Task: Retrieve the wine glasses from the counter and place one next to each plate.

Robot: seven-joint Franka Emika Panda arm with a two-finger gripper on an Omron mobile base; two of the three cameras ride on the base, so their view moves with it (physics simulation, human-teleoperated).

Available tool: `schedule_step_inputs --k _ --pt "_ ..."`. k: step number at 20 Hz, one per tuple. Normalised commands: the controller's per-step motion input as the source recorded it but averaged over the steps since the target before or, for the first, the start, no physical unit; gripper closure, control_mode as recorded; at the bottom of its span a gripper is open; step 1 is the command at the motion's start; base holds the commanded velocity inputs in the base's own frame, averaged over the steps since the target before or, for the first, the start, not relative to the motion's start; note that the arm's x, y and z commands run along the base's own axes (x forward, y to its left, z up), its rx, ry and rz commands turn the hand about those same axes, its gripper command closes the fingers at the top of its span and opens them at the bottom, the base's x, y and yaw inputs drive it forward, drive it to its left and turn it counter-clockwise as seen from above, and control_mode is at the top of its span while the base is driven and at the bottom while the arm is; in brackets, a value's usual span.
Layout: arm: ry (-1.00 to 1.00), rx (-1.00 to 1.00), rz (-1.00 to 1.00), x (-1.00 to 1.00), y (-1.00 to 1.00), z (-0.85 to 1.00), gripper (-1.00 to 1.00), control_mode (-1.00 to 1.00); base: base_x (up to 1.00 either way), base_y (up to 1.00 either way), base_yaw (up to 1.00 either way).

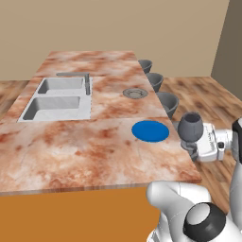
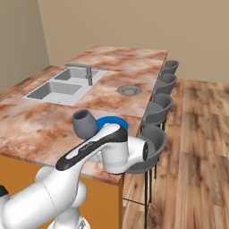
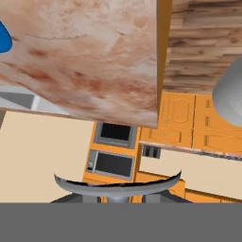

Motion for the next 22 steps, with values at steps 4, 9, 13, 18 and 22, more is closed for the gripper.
schedule_step_inputs --k 4,9,13,18,22 --pt "0.00 0.00 0.00 0.00 0.00 -0.14 1.00 -1.00 0.00 0.00 0.00" --pt "0.00 0.00 0.00 0.01 0.00 -0.16 1.00 -1.00 0.00 0.00 0.00" --pt "0.00 0.00 0.00 0.08 0.00 -0.19 1.00 -1.00 0.00 0.00 0.00" --pt "0.00 0.00 0.00 0.11 0.01 -0.26 1.00 -1.00 0.00 0.00 0.00" --pt "0.00 0.00 0.00 0.15 0.03 -0.24 1.00 -1.00 0.00 0.00 0.00"
